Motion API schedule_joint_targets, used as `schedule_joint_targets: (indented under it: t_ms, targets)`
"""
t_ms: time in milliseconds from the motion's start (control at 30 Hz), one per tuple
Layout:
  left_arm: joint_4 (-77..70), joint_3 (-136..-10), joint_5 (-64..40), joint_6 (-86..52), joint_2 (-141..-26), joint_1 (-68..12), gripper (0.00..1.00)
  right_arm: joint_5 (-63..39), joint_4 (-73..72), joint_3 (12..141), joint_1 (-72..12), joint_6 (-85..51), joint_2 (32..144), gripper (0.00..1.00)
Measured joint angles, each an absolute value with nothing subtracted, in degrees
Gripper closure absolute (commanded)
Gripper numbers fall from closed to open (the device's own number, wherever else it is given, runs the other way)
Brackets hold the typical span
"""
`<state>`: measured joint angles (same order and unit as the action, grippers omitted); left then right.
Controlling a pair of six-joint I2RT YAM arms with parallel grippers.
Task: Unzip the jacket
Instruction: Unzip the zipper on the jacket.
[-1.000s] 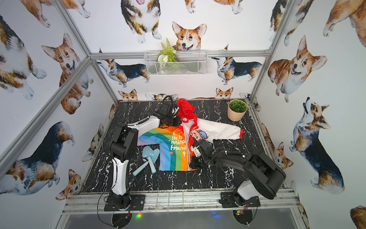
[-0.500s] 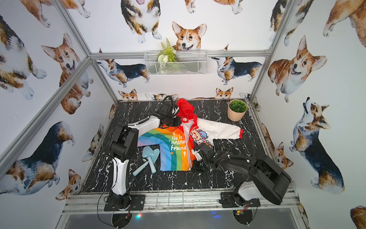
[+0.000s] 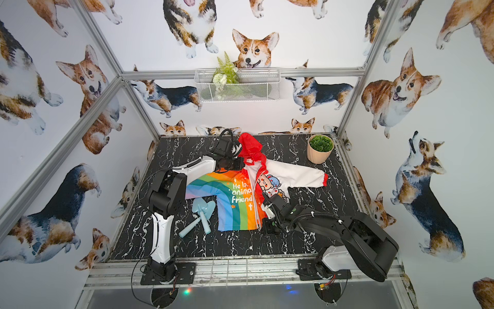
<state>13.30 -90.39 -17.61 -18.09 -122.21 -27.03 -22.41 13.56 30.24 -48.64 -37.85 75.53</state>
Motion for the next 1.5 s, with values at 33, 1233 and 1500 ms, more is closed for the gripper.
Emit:
schedule_joint_targets:
  t_ms: [33,1233,1500]
  targets:
    - [13.3,-90.4,-17.6,-18.1,-122.2,-27.0,1.00,-22.5,13.7,30.1,-48.7,-37.8,75.5,1.00]
    - [19.2,-51.8,-0.3,-27.8,-73.3,-38.2,0.47,0.5,29.0,33.4,-24.2,-37.6,58.7,0.46]
    - [28.1,-39.4,6.2,-38.0,-69.2,-49.9,0.49,0.0,31.4,32.9,-20.6,-37.4,61.0,0.46]
